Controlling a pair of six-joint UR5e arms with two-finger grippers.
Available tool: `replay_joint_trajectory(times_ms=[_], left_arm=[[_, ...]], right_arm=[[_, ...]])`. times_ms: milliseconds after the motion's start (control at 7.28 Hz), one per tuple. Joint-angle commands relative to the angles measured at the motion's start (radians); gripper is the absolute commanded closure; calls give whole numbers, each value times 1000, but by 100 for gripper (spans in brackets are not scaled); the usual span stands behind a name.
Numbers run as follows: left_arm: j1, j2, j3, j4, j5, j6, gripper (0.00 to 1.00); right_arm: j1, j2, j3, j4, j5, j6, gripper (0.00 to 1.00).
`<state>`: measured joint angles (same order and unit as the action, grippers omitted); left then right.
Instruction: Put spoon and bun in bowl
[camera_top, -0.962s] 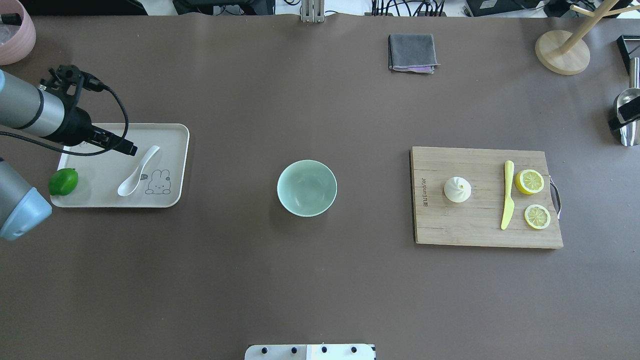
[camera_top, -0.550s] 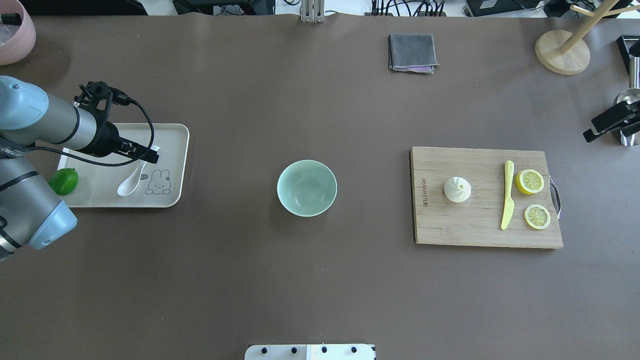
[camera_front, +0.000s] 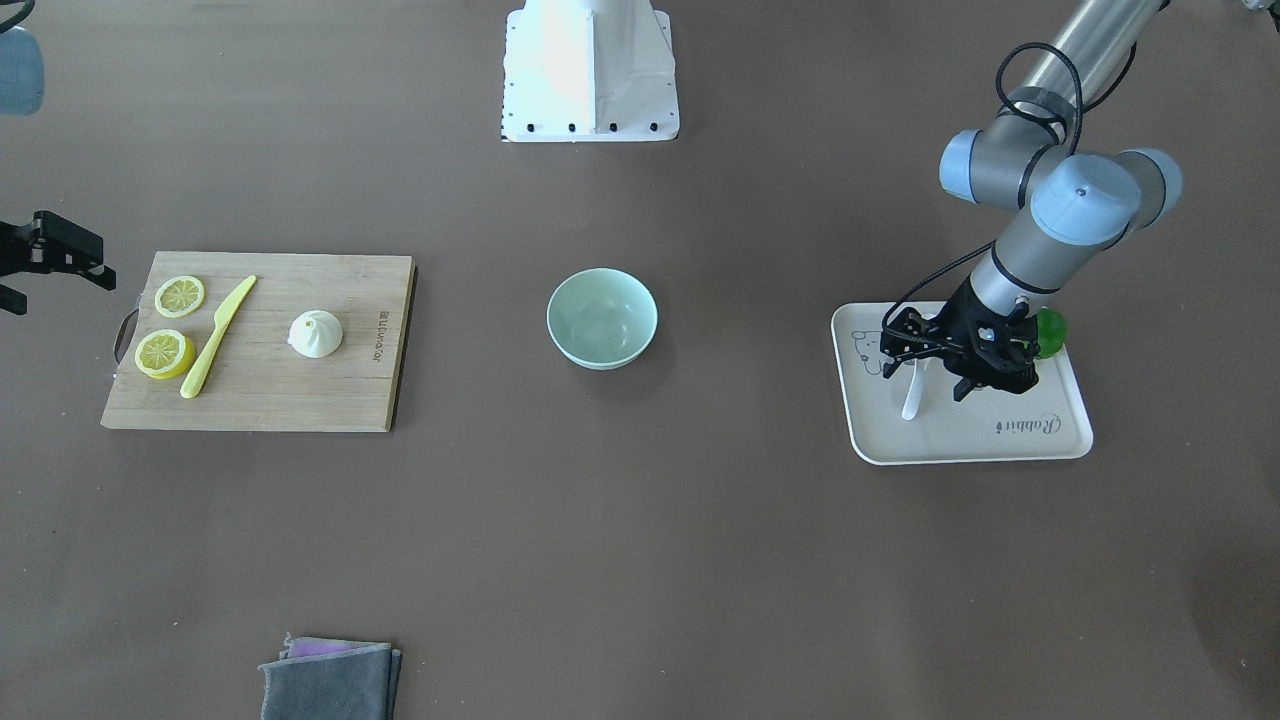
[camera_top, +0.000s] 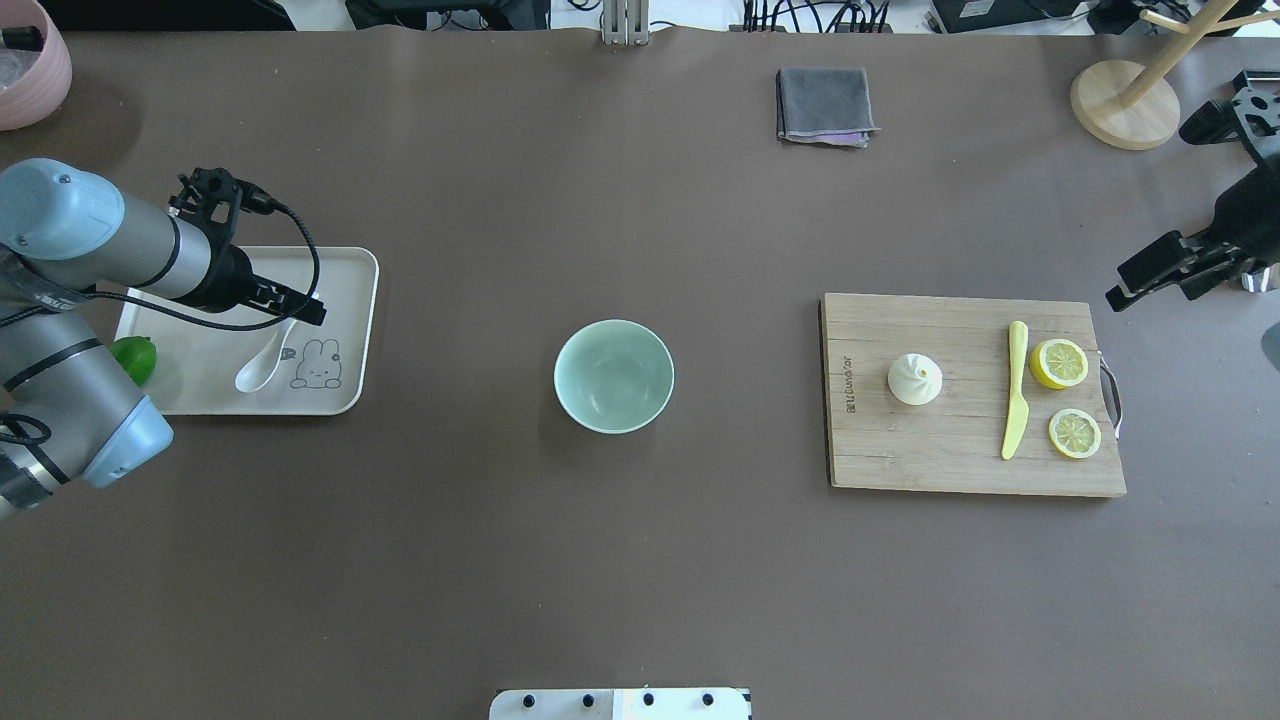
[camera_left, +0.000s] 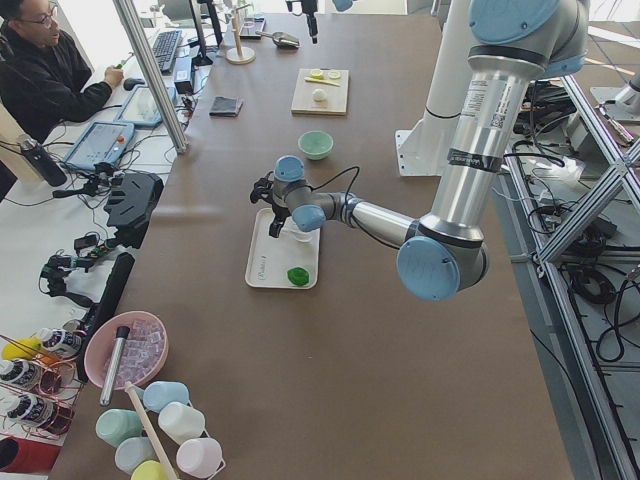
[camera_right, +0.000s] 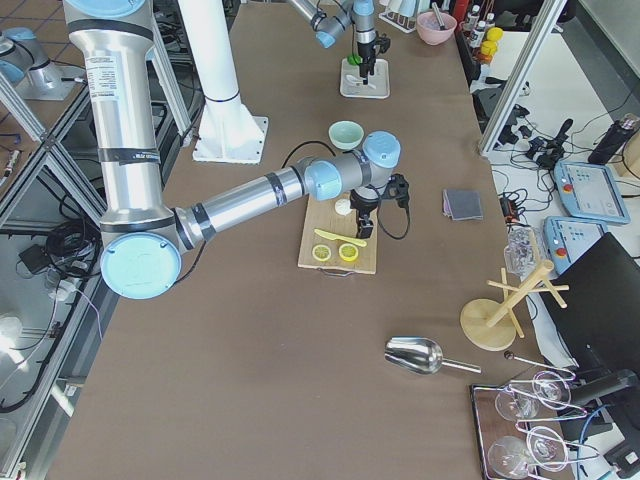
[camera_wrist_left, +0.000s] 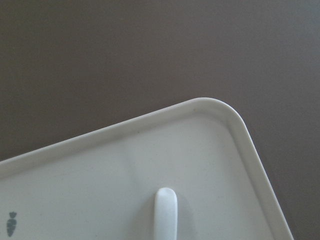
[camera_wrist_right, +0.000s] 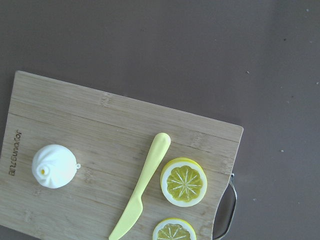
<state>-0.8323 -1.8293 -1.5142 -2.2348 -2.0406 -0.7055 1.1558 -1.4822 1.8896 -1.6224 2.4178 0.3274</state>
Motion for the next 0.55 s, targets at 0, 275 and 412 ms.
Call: replay_joint_trajectory(times_ms=[0, 275, 412], left_arm=[[1, -1, 17, -14, -6, -5, 18], [1, -1, 15, -9, -9, -9, 41], [1, -1, 16, -6, -9, -12, 62]], right_arm=[[-21, 5, 0, -1, 1, 2, 0], [-39, 5, 0, -1, 1, 5, 0], [-41, 8, 0, -1, 1, 5, 0]])
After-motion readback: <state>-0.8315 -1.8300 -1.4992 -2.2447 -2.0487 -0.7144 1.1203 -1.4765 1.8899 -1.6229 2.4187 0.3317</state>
